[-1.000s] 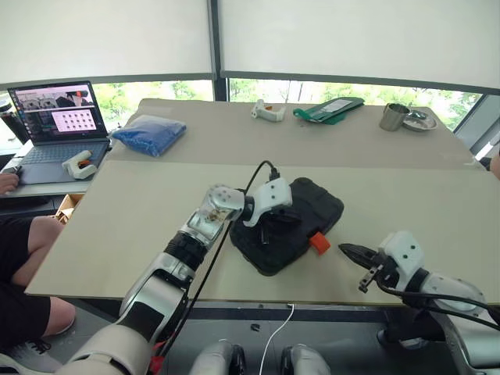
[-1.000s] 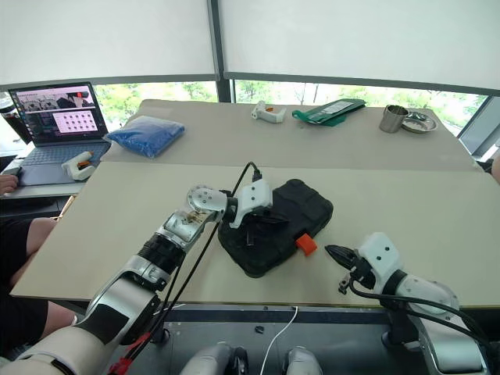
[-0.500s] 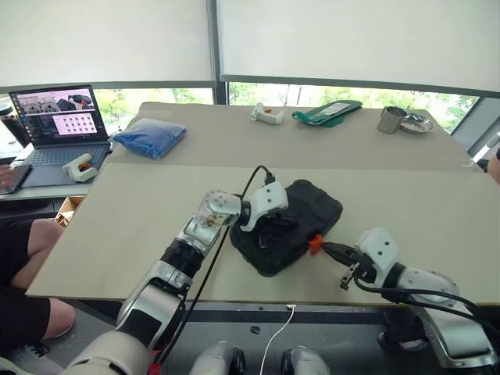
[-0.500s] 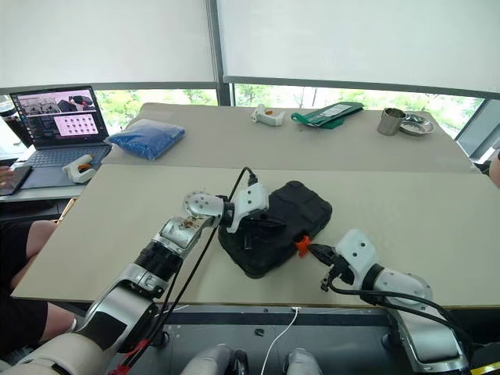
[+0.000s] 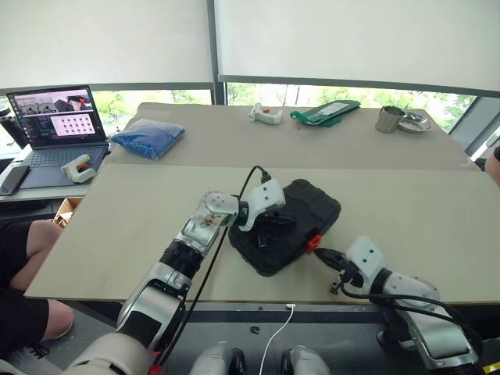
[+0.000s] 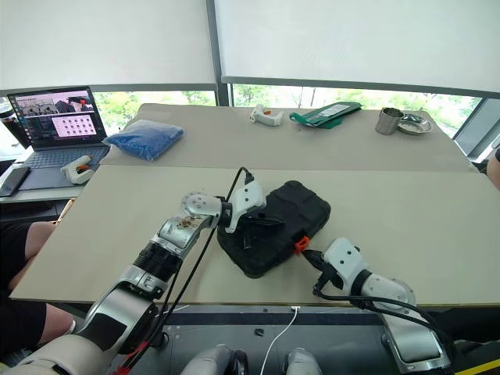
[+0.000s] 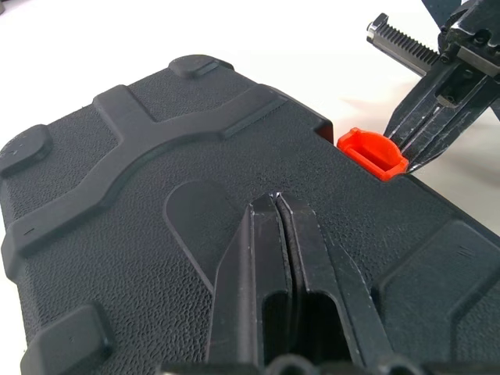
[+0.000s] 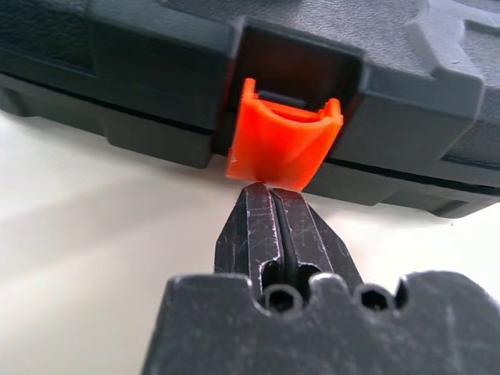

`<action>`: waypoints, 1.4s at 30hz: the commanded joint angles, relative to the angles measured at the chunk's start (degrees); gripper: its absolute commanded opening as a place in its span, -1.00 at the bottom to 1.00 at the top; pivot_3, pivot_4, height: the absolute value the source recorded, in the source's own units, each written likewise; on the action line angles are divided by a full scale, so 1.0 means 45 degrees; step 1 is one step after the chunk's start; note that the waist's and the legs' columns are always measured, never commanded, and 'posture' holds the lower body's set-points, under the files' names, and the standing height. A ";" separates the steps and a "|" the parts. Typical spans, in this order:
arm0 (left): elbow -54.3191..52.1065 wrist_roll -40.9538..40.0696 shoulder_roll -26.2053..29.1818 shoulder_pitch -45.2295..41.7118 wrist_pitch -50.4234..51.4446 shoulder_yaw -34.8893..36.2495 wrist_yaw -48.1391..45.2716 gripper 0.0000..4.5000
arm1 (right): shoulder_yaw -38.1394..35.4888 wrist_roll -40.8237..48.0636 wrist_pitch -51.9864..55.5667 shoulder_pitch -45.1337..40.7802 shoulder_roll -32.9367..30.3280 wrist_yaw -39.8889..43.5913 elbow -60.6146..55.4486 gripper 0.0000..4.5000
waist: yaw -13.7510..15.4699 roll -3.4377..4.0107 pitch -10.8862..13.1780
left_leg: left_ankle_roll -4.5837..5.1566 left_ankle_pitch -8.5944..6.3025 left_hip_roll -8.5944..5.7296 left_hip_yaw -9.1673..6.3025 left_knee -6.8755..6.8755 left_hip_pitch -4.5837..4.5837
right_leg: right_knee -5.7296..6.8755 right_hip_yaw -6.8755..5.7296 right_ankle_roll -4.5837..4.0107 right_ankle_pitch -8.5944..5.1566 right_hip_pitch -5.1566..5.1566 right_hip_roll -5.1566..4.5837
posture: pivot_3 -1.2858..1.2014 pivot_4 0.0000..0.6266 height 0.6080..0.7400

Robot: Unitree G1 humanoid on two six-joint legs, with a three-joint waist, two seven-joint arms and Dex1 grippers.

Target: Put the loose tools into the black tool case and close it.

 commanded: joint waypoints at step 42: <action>0.1062 0.0528 0.0162 0.0829 0.0719 -0.0638 -0.0217 -0.97 | 0.0276 0.0437 0.2010 -0.1923 -0.0280 0.0372 -0.0518 -1.00 | -0.0022 -0.0031 -0.0076 | 0.0027 -0.0024 -0.0001 -0.0011 -0.0043 0.0026 | -0.0029 -0.0014 -0.0013 -0.0013 -0.0023 -0.0027 | 0.03 -0.52 1.00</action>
